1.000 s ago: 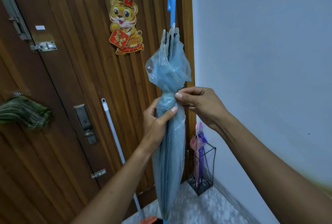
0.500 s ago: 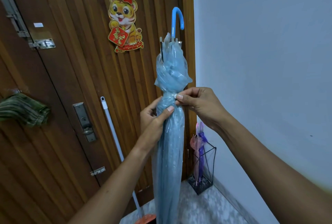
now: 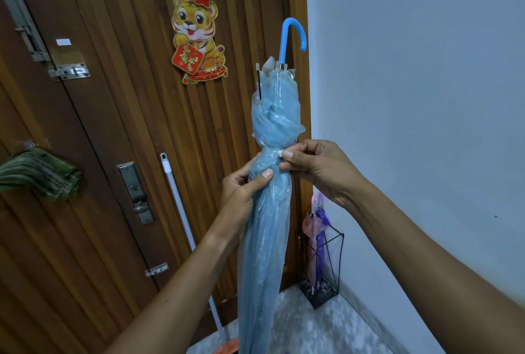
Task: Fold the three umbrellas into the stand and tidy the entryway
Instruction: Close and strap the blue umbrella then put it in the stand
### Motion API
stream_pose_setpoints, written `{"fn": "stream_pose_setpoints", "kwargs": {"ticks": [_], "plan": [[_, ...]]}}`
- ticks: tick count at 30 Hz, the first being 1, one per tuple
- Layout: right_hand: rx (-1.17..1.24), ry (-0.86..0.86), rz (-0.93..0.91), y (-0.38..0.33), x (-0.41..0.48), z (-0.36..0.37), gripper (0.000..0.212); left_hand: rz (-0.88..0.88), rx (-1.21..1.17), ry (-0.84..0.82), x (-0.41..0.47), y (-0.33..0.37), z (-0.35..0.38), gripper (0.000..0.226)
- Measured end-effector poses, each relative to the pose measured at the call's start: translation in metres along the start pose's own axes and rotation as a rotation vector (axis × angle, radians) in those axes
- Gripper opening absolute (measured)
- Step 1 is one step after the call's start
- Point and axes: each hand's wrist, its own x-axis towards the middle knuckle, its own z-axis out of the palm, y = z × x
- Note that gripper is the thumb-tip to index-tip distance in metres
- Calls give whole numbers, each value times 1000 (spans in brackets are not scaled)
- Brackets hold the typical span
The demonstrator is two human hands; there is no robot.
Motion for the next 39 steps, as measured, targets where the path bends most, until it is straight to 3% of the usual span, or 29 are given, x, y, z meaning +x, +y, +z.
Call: {"fn": "stream_pose_setpoints", "kwargs": {"ticks": [11,21,24,30,32,36,39], "plan": [[25,-43,115,-3,-5,-2,17,8,207,-92,-1,11,-11,33],[-112,0,-70,-2,-6,6,16,55,316,-97,-3,10,-13,30],[-203,-14,-49,-3,-5,1,17,52,329,-88,-4,6,-14,32],[-266,15,35,-3,-8,-9,47,38,386,-58,3,-8,-14,54],[-357,56,13,0,-9,-14,54,21,388,-77,4,-11,-9,48],[-452,38,31,5,-12,-29,56,-8,362,-101,9,-10,3,34],[-482,23,44,10,-12,-46,56,-3,394,-56,23,-12,11,44]]}}
